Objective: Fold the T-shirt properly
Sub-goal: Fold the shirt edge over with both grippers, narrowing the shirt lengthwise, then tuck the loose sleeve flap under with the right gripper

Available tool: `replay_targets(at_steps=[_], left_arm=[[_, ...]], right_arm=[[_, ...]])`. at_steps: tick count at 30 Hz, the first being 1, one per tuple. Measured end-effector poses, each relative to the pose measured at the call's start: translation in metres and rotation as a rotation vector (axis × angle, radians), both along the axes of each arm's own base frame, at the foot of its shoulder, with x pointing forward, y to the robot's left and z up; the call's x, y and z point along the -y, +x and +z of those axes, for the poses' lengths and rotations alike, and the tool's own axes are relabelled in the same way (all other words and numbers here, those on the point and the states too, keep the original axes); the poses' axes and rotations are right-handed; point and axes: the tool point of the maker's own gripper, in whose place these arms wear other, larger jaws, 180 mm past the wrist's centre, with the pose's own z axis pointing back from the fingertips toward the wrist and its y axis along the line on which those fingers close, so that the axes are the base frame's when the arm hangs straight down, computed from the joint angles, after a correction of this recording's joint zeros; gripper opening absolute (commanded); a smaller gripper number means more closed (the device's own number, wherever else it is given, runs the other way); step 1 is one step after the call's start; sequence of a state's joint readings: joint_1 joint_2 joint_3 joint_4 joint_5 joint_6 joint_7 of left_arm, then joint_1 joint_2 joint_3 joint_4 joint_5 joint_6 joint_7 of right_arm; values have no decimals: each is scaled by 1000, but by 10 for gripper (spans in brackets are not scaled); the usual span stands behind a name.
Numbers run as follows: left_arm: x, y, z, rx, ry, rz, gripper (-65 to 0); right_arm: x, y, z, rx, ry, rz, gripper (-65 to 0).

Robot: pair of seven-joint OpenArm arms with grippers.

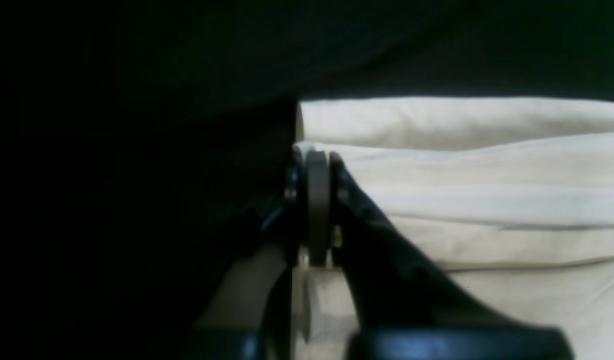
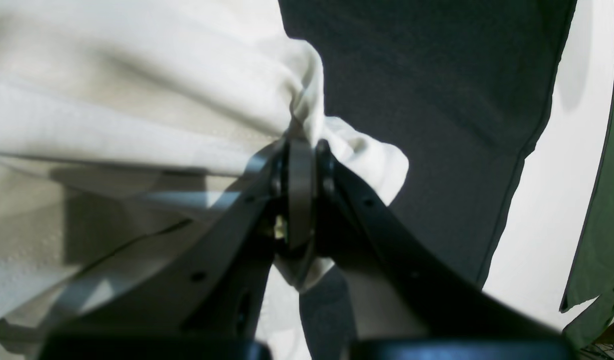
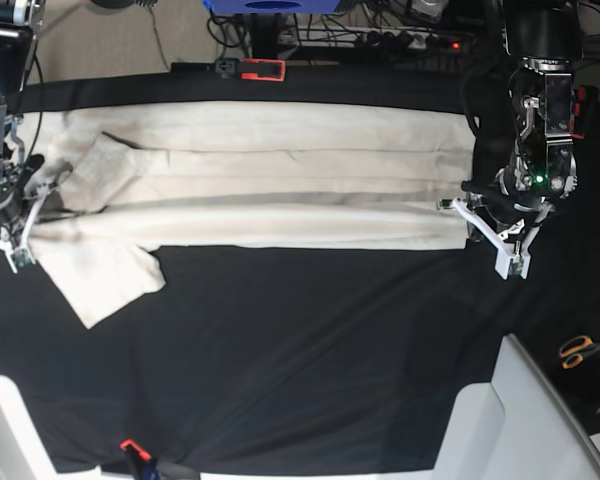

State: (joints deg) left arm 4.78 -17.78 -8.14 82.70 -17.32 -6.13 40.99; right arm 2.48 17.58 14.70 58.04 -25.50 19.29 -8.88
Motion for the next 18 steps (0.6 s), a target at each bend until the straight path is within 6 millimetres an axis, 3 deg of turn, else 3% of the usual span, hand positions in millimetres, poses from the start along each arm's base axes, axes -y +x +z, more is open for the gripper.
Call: replay_targets(at_steps=[10, 15, 18], left_arm=[[-9, -11, -28, -23, -13, 38, -650], [-7, -10, -27, -18, -16, 39, -650], [-7, -10, -28, -19, -16, 40, -650]], right_arm=[[-8, 0, -4, 4, 15, -13, -620], [-3, -9, -9, -61, -2, -66, -423], [2, -2, 12, 11, 6, -125, -308]])
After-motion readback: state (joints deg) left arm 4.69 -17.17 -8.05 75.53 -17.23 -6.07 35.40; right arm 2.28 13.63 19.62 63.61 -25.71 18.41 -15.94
